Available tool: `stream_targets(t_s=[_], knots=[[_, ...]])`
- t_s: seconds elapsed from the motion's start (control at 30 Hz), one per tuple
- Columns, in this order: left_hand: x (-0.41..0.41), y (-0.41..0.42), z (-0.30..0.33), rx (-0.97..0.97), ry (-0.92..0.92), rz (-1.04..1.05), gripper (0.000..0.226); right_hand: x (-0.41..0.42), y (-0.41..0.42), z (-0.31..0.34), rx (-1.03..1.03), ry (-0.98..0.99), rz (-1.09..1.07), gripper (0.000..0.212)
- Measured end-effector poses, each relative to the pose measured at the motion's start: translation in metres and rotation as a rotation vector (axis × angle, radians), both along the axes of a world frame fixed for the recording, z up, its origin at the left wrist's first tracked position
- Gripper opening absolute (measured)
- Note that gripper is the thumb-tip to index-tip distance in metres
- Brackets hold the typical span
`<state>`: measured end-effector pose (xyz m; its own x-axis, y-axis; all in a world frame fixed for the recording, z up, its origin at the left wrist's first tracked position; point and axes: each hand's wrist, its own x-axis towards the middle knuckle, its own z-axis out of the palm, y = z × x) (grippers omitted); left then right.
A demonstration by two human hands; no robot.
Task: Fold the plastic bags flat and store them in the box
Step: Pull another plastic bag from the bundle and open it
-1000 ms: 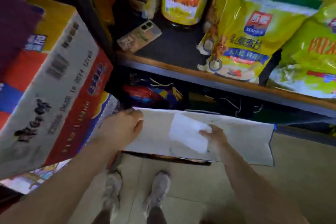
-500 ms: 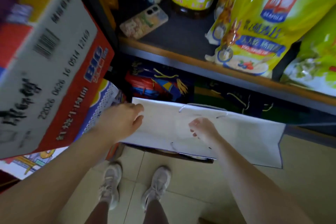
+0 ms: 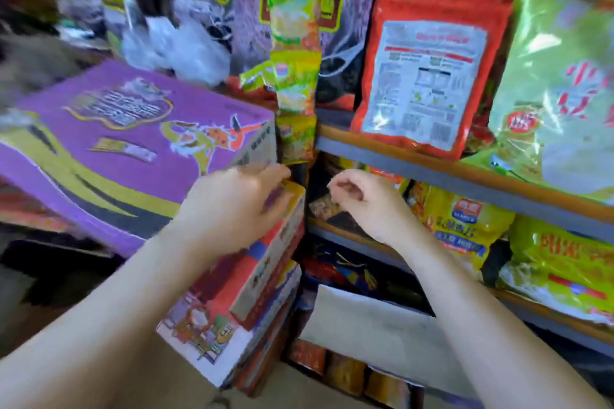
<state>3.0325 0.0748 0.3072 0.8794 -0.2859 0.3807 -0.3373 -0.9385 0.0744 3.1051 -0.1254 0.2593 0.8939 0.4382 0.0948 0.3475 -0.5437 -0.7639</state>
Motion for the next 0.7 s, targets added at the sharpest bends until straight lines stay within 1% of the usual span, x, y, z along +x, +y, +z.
stream_targets(t_s=[0.03,0.1,0.17,0.23,0.33,0.4,0.5,0.57,0.63,0.7], knots=[[0.003,0.014,0.019,-0.002,-0.034,0.03,0.046,0.004,0.016,0.02,-0.007,-0.051,0.032,0.009],[0.018,0.05,0.04,0.02,-0.036,0.121,0.047,0.013,0.05,0.051,-0.01,-0.149,0.051,0.009],[0.038,0.089,0.052,0.042,0.026,0.213,0.039,0.022,0.084,0.073,-0.01,-0.226,0.045,0.01],[0.059,0.129,0.057,0.073,0.104,0.283,0.036,0.034,0.12,0.086,-0.028,-0.259,0.049,0.01],[0.099,0.193,0.052,0.098,0.164,0.297,0.035,0.056,0.179,0.092,-0.093,-0.291,0.027,0.013],[0.128,0.234,0.049,0.126,0.155,0.273,0.033,0.077,0.217,0.089,-0.151,-0.316,-0.04,0.016],[0.175,0.288,0.049,0.11,0.143,0.202,0.022,0.119,0.27,0.085,-0.174,-0.228,-0.145,0.015],[0.205,0.319,0.048,0.065,0.157,0.13,0.023,0.154,0.304,0.079,-0.185,-0.181,-0.237,0.018],[0.235,0.346,0.045,-0.011,0.198,0.089,0.031,0.193,0.334,0.073,-0.189,-0.109,-0.32,0.032],[0.264,0.37,0.038,-0.061,0.24,0.077,0.041,0.231,0.36,0.065,-0.212,-0.083,-0.388,0.047]])
